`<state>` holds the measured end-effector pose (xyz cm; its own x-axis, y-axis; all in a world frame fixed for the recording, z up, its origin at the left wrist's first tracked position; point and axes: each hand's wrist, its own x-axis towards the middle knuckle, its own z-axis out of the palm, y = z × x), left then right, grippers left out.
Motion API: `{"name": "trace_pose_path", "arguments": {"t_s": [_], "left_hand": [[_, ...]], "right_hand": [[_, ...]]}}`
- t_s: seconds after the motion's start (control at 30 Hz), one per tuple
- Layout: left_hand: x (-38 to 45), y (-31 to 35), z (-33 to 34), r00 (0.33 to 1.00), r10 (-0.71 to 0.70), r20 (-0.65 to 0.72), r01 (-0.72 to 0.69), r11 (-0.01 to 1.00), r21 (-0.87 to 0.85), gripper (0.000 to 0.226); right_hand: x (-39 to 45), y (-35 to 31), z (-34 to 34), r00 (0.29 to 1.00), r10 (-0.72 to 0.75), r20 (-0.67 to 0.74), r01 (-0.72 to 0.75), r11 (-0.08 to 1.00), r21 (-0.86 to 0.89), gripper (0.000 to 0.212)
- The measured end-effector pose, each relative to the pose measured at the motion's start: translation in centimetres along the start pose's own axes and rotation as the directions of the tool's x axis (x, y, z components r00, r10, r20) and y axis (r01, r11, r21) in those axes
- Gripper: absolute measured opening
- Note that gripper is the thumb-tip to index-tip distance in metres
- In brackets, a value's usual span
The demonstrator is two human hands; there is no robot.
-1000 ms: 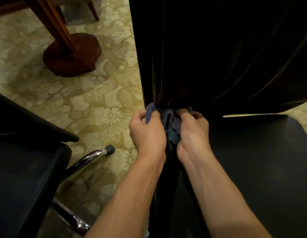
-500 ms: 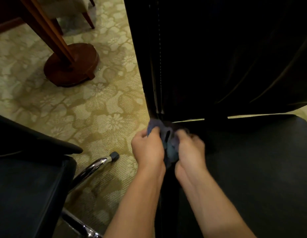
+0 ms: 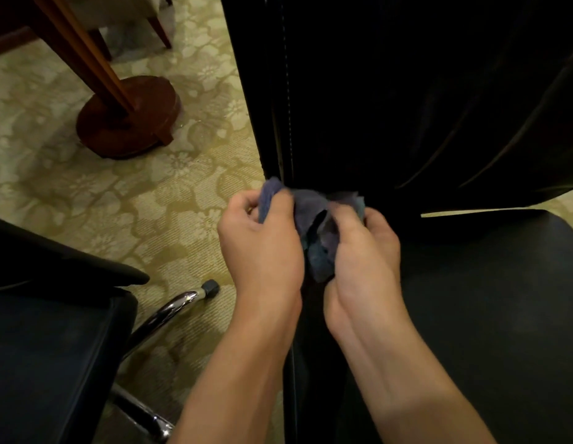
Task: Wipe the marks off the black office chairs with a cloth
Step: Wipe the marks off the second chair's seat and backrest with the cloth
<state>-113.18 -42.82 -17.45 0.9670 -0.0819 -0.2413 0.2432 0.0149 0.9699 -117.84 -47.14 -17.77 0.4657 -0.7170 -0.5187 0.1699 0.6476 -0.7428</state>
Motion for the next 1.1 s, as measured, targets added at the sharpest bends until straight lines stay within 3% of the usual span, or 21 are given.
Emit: {"name": "trace_pose_path", "arguments": {"t_s": [0.1,0.23,0.33,0.43,0.57,0.67,0.83,1.0,1.1], "left_hand": [[-0.3,0.9,-0.5,0.994,0.096,0.055,-0.097,0.995,0.02,0.004],[1.1,-4.1,-1.5,0.978,-0.199,-0.066,0.207,0.968,0.143,0.011],[2.9,-6.9,-1.5,0.909,-0.401,-0.114,0.41,0.909,0.076,0.006],[5.4,-7.7,-0.1,0.872,-0.477,-0.112,0.476,0.879,-0.037,0.009],[7.2,-7.4,1.2,0.867,-0.494,-0.071,0.489,0.869,-0.074,0.011],[6.9,-6.6,1.7,0.869,-0.493,-0.048,0.484,0.866,-0.127,0.012],[4.9,-5.8,2.0,0.885,-0.463,0.056,0.458,0.841,-0.29,0.013],[1.5,-5.6,1.4,0.953,-0.303,-0.004,0.3,0.946,-0.119,0.01],[2.5,-6.5,1.9,0.884,-0.466,-0.023,0.46,0.879,-0.122,0.008]], "right_hand": [[-0.3,0.0,0.1,0.998,-0.063,0.018,0.062,0.998,0.018,0.006],[1.8,3.9,-1.4,0.99,0.119,-0.078,-0.128,0.985,-0.117,0.01],[4.2,6.5,-2.5,0.951,0.261,-0.169,-0.288,0.943,-0.167,0.013],[7.3,6.9,-2.7,0.939,0.289,-0.188,-0.312,0.943,-0.112,0.011],[9.8,6.1,-1.3,0.914,0.386,-0.126,-0.388,0.922,0.017,0.028],[10.0,5.8,-0.6,0.893,0.435,-0.116,-0.432,0.901,0.046,0.024],[7.7,4.2,-1.5,0.933,0.335,-0.134,-0.323,0.941,0.106,0.029],[5.2,2.1,-2.9,0.948,0.299,-0.105,-0.295,0.954,0.052,0.018],[6.1,2.8,-3.1,0.926,0.338,-0.168,-0.341,0.94,0.008,0.022]]}}
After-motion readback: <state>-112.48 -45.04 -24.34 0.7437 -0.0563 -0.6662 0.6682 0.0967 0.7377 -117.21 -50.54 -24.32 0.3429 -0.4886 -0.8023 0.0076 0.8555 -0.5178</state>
